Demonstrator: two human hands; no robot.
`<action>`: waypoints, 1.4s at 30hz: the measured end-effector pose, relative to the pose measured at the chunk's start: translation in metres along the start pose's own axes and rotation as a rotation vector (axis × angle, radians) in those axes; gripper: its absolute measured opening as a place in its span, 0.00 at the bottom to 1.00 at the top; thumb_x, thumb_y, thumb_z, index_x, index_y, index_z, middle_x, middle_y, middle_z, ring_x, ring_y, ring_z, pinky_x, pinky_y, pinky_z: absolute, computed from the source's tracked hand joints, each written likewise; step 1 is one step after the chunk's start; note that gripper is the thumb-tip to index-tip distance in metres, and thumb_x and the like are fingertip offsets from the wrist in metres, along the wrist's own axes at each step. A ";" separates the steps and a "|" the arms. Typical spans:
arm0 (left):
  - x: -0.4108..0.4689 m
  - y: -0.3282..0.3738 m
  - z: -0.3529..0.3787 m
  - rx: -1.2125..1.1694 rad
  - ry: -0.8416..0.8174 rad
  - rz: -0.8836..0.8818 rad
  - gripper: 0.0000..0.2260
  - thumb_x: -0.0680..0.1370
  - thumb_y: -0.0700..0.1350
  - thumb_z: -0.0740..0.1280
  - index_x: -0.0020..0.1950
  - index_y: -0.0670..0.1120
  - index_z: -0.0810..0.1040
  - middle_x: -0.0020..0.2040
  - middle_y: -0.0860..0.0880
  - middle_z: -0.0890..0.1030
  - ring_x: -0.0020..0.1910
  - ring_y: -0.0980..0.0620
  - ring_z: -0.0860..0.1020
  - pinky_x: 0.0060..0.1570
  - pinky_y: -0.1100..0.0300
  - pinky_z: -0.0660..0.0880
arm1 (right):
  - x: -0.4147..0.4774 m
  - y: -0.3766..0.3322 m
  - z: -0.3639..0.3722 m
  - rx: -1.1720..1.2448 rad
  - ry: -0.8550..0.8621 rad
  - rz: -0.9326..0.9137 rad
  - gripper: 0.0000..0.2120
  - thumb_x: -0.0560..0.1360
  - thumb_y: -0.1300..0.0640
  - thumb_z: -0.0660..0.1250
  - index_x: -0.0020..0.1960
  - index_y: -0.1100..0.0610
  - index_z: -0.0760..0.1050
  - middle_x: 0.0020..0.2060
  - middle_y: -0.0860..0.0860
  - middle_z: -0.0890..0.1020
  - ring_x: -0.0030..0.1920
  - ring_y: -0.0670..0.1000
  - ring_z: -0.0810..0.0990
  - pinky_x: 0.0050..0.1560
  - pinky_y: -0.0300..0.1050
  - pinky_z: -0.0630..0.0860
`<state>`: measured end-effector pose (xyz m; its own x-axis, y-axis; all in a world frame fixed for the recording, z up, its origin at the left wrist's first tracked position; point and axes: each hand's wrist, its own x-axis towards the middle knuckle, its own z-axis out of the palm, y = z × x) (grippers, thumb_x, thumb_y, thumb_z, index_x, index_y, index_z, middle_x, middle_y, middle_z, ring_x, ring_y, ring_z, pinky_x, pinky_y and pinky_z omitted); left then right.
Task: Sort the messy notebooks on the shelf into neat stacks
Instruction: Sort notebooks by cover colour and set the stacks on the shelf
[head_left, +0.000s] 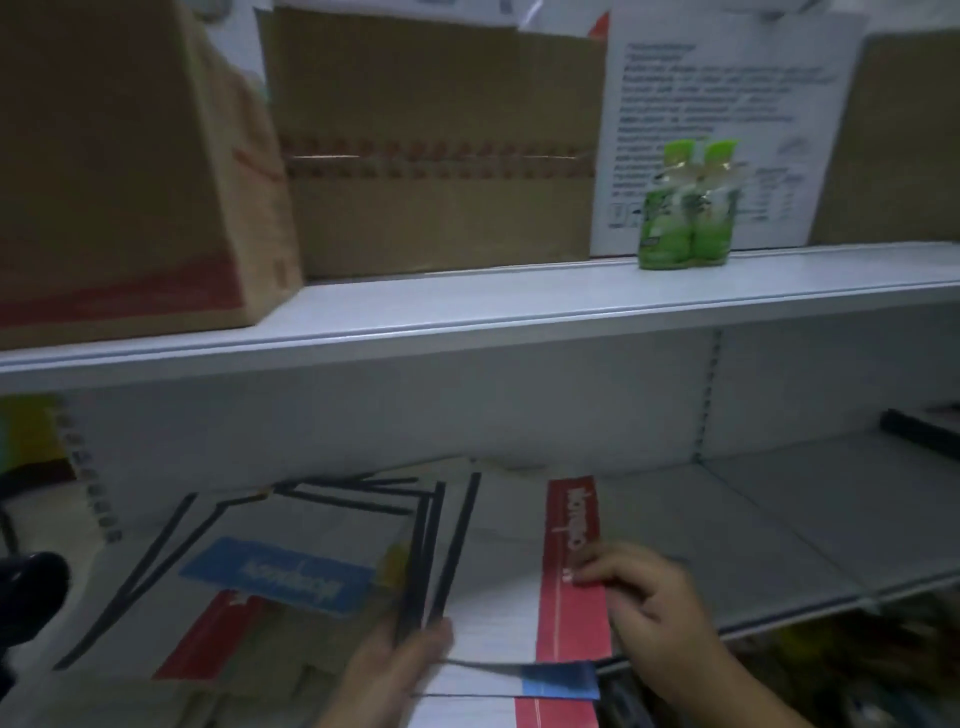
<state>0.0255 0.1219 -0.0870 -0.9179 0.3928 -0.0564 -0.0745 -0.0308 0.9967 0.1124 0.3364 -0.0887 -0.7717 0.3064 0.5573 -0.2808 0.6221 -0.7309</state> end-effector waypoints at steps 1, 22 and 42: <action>0.000 -0.002 0.025 0.002 -0.053 -0.012 0.24 0.69 0.36 0.73 0.64 0.43 0.72 0.45 0.56 0.79 0.44 0.64 0.76 0.46 0.73 0.67 | -0.010 0.007 -0.021 -0.022 -0.021 0.062 0.26 0.66 0.70 0.63 0.36 0.37 0.81 0.47 0.34 0.82 0.50 0.37 0.80 0.51 0.26 0.72; -0.054 -0.075 0.478 -0.035 -0.606 -0.360 0.13 0.77 0.33 0.63 0.60 0.44 0.72 0.49 0.43 0.83 0.46 0.43 0.82 0.38 0.57 0.77 | -0.168 0.113 -0.381 0.382 0.456 0.831 0.30 0.71 0.79 0.58 0.57 0.46 0.74 0.44 0.58 0.85 0.40 0.55 0.84 0.41 0.48 0.80; 0.073 -0.060 0.781 -0.090 -0.617 -0.220 0.16 0.72 0.26 0.63 0.58 0.37 0.72 0.42 0.43 0.79 0.35 0.55 0.75 0.23 0.69 0.71 | -0.054 0.286 -0.597 0.075 0.559 1.074 0.22 0.74 0.71 0.61 0.61 0.50 0.74 0.44 0.52 0.86 0.44 0.55 0.85 0.50 0.49 0.81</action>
<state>0.2672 0.8705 -0.1056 -0.4876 0.8526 -0.1883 -0.2915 0.0443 0.9556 0.4144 0.9282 -0.0924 -0.2845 0.9208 -0.2668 0.3044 -0.1771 -0.9359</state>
